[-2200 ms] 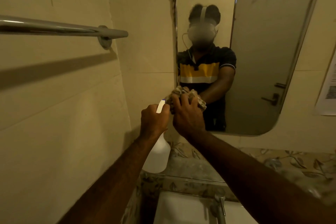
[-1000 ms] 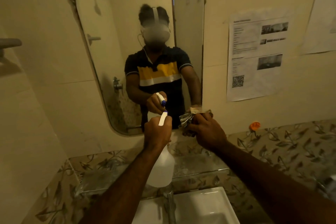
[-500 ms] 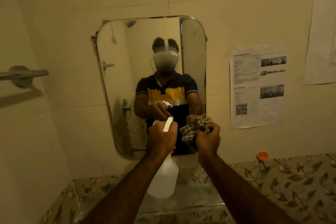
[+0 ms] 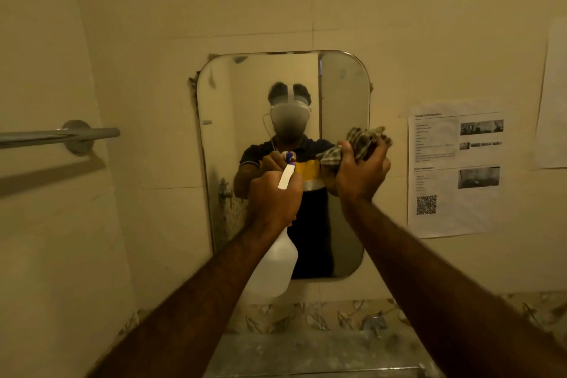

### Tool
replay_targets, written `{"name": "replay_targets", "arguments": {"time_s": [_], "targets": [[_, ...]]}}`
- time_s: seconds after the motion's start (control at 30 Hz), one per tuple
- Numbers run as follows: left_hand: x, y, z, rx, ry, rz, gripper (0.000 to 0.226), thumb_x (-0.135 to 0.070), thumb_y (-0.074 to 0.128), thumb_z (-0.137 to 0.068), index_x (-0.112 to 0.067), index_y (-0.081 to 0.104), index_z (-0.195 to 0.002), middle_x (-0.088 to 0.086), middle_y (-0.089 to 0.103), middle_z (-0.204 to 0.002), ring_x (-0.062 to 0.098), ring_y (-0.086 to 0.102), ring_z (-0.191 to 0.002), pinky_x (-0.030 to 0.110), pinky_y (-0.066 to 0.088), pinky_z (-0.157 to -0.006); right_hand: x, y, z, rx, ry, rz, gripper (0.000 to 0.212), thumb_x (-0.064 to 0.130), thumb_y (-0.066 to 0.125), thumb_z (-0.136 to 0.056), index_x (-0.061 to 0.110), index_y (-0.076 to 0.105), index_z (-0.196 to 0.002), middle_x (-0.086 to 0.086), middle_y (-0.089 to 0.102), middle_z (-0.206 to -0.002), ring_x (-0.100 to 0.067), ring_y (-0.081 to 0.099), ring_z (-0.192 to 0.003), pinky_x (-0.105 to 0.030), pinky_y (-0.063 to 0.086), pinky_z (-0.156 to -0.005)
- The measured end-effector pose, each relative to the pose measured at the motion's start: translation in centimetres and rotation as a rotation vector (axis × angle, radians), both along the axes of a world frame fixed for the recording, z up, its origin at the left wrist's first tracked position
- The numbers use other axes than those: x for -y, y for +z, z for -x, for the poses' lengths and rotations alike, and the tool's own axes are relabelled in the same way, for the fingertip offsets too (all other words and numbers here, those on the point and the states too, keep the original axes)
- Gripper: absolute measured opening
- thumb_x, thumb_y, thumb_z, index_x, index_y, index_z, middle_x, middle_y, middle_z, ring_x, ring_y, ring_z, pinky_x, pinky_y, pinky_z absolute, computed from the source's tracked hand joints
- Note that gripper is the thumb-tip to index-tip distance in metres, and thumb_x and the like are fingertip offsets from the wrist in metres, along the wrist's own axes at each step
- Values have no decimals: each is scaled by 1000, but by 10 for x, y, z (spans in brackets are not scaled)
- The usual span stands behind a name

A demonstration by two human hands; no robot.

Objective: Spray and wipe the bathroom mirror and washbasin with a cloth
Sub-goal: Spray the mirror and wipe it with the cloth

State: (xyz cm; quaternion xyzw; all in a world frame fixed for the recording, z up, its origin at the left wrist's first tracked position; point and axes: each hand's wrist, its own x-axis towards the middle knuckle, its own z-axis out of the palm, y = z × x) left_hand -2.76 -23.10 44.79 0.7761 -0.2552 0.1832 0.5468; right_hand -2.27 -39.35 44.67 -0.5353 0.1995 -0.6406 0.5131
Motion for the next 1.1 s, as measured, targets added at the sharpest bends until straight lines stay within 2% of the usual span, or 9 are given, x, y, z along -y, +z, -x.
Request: {"name": "replay_targets", "arguments": {"time_s": [0.07,0.2,0.33,0.43,0.57,0.73,0.87,0.97,1.1], "targets": [[-5,7,-2,-4,-2,-14,36,-36,48,-100,-4,63,-102,10,65,-76,15,60,-52,24,53,-45,1,19,-10,32,-35,85,69,36,75,-90,17,46,-149,-12,42,-140,-26,51,-127,-40,54,-103],[-15,15,-9,7,-21,-1,34,-34,51,-100,-4,62,-110,13,67,-86,15,58,-55,24,54,-49,-9,52,-27,29,-207,197,59,30,71,-92,16,53,-146,-18,45,-134,-21,42,-117,-37,46,-102],[-33,19,-22,-66,-50,57,34,-33,53,-98,-3,62,-109,8,64,-76,13,57,-46,17,48,-38,-23,72,-38,-34,-333,207,55,33,63,-94,21,53,-147,-18,48,-132,-35,44,-126,-50,40,-108],[-52,23,-29,-17,-22,70,33,-34,52,-99,-4,65,-103,2,61,-68,13,59,-47,11,43,-35,-29,88,-44,-41,-371,242,54,33,55,-95,20,53,-147,-20,50,-133,-40,41,-132,-57,36,-111],[-77,30,-36,18,14,149,30,-34,52,-98,-8,68,-98,-4,59,-67,13,60,-57,20,55,-50,-40,110,-50,-92,-401,329,53,34,49,-98,21,51,-149,-19,49,-136,-37,40,-131,-49,34,-110],[-106,45,-50,-30,87,215,33,-35,53,-98,-7,68,-104,1,66,-77,16,64,-60,21,54,-47,-65,135,-66,-127,-394,441,57,32,47,-93,24,51,-149,-19,49,-134,-40,40,-132,-50,34,-110],[-128,50,-58,-9,122,250,32,-32,53,-97,-5,70,-91,2,64,-70,17,61,-53,27,51,-44,-99,149,-90,-112,-333,634,45,24,55,-94,19,62,-137,-20,51,-130,-40,43,-126,-47,38,-107],[-142,49,-67,-13,150,282,33,-31,54,-92,-7,69,-75,3,65,-64,21,62,-52,38,60,-54,-129,145,-111,-190,-220,885,37,27,55,-98,19,63,-133,-19,49,-128,-40,41,-127,-50,39,-107],[-155,41,-69,-4,201,280,35,-29,53,-93,-14,64,-63,5,64,-60,18,60,-46,27,51,-48,-159,123,-124,-354,-110,1164,38,34,57,-99,20,61,-135,-18,46,-134,-38,38,-128,-51,37,-109]]}}
